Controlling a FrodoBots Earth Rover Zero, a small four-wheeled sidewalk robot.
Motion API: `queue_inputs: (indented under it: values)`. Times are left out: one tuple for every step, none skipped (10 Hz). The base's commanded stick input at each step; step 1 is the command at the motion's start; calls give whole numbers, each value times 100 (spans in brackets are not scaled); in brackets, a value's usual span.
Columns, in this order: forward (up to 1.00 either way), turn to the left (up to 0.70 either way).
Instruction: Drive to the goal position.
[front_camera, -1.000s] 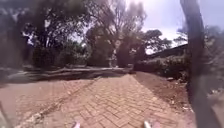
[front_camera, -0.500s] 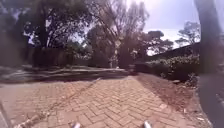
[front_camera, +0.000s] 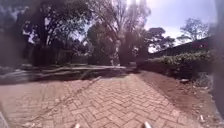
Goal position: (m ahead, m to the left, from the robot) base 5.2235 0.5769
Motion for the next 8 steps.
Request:
queue_inputs:
  values:
    - [70,0]
    - [70,0]
    - [70,0]
    - [70,0]
    - [70,0]
    - [70,0]
    - [70,0]
    - [70,0]
